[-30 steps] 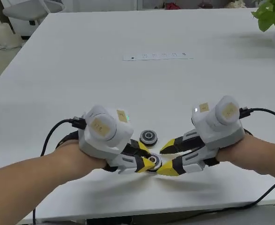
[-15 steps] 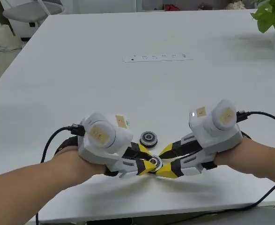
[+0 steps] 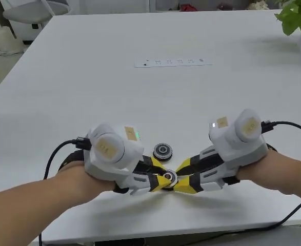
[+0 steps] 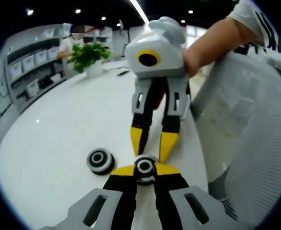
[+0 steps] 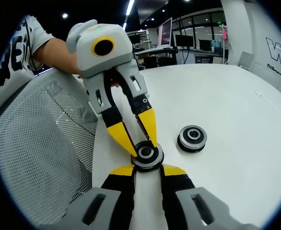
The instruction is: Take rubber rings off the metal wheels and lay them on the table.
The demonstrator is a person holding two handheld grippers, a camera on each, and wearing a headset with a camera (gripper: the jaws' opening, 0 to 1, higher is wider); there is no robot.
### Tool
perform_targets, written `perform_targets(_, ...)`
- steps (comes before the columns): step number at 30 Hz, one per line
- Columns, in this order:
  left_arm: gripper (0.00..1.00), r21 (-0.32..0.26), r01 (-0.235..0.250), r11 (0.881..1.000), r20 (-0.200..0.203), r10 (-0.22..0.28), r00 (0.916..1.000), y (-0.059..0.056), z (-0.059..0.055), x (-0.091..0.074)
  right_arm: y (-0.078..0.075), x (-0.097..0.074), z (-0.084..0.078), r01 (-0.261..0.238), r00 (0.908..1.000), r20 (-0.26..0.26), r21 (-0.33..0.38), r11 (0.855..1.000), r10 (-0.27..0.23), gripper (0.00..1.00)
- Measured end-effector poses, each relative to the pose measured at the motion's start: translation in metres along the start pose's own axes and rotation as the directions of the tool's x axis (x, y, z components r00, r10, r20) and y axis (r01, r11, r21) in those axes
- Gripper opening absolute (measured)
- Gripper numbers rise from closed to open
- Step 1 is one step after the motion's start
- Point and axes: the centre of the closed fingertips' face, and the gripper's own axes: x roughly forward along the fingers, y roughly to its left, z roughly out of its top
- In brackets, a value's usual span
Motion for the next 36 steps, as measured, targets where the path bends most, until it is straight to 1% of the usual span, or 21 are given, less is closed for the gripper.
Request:
perform_targets(10, 0.14, 0.007, -0.001, 1.000, 0.002, 0.001, 1.0000, -0.001, 0.000, 0.001, 0.001, -0.003, -0.003, -0.007, 1.0000, -0.002, 0.010, 1.000, 0.007, 0.10)
perform_targets(15, 0.14, 0.010, -0.003, 1.000, 0.002, 0.003, 1.0000, -0.001, 0.000, 0.000, 0.002, -0.003, -0.003, -0.007, 1.0000, -0.007, 0.012, 1.000, 0.007, 0.08)
perform_targets(22, 0.13, 0.017, -0.006, 1.000, 0.000, 0.006, 1.0000, -0.002, 0.000, 0.000, 0.001, -0.005, -0.007, -0.004, 0.9998, -0.021, 0.032, 0.999, 0.005, 0.00)
perform_targets(25, 0.13, 0.023, -0.007, 1.000, -0.001, 0.007, 1.0000, -0.002, 0.000, 0.000, 0.001, -0.005, -0.006, -0.008, 0.9998, -0.017, 0.068, 0.998, 0.009, 0.00)
perform_targets(26, 0.13, 0.024, -0.007, 1.000, -0.001, 0.007, 1.0000, -0.002, 0.000, 0.000, 0.001, -0.006, -0.006, -0.010, 0.9999, -0.012, 0.094, 0.996, 0.011, 0.00)
perform_targets(29, 0.13, 0.025, -0.008, 1.000, 0.000, 0.008, 1.0000, -0.002, 0.000, 0.000, 0.000, -0.008, -0.004, -0.015, 0.9999, 0.002, 0.139, 0.990, 0.015, 0.00)
perform_targets(32, 0.13, 0.028, -0.009, 1.000, -0.001, 0.009, 1.0000, -0.002, 0.000, 0.000, -0.002, -0.009, -0.004, -0.015, 0.9999, 0.011, 0.166, 0.986, 0.013, 0.00)
perform_targets(34, 0.13, 0.031, -0.010, 0.999, -0.002, 0.010, 0.9999, -0.002, 0.000, -0.001, -0.003, -0.010, -0.003, -0.015, 0.9997, 0.019, 0.210, 0.978, 0.012, 0.00)
perform_targets(36, 0.13, 0.032, -0.010, 0.999, -0.002, 0.010, 0.9999, -0.002, 0.000, -0.001, -0.004, -0.011, -0.003, -0.017, 0.9996, 0.028, 0.239, 0.971, 0.010, 0.00)
